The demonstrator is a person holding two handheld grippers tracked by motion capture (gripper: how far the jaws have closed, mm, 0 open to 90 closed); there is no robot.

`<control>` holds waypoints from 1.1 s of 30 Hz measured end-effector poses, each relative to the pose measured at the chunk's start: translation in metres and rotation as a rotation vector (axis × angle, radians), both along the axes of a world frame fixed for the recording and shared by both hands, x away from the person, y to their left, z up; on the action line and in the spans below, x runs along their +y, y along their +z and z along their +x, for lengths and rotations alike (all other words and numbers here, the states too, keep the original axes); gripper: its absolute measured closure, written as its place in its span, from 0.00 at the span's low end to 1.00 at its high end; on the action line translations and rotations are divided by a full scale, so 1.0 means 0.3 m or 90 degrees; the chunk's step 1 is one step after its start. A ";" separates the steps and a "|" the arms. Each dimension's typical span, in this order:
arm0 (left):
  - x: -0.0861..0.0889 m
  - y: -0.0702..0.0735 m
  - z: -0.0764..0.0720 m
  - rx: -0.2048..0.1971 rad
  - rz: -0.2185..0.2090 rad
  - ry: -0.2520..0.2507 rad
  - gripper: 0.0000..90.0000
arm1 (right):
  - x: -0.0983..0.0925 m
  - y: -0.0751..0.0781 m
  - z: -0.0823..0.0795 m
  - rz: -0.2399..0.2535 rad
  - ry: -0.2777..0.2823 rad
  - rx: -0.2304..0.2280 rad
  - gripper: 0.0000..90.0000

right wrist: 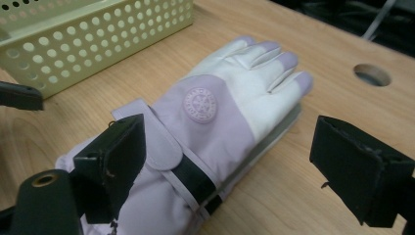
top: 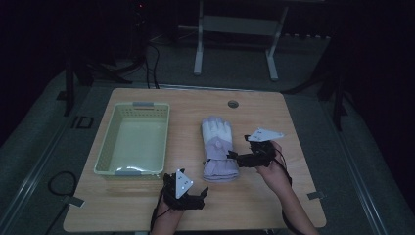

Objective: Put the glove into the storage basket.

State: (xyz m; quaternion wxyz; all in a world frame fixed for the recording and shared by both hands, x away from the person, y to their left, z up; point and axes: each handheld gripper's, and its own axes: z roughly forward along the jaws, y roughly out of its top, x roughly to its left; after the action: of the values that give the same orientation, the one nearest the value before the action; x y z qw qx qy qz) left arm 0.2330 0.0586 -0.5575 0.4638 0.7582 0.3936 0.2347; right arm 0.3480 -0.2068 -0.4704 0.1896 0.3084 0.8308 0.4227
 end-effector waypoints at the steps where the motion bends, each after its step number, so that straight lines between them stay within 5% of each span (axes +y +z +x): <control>1: -0.002 0.012 0.000 0.009 -0.010 -0.006 0.00 | -0.005 -0.001 -0.005 0.000 0.004 -0.010 0.14; 6: -0.007 0.070 0.024 0.054 -0.030 -0.013 0.00 | -0.031 -0.011 -0.003 -0.008 -0.012 0.018 0.16; 12: -0.003 0.106 0.083 0.107 -0.053 -0.023 0.00 | -0.074 -0.021 0.018 0.047 -0.048 0.070 0.13; 18: -0.008 0.143 0.169 0.149 -0.034 0.001 0.00 | -0.050 -0.035 0.031 0.047 -0.047 0.075 0.12; 24: -0.026 0.180 0.221 0.150 -0.019 0.004 0.00 | -0.007 -0.040 0.068 0.034 -0.053 0.064 0.20; 29: -0.035 0.176 0.252 0.171 -0.028 0.021 0.08 | 0.025 -0.057 0.102 0.021 -0.062 0.063 0.27; 33: -0.053 0.120 0.282 0.206 -0.031 0.027 0.14 | 0.048 -0.100 0.128 0.011 -0.080 0.081 0.32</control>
State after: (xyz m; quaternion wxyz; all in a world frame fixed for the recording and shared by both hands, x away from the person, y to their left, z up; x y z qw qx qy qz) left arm 0.3177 0.0427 -0.5214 0.4074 0.7660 0.4850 0.1094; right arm 0.3863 -0.1924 -0.5005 0.1600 0.3877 0.8166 0.3964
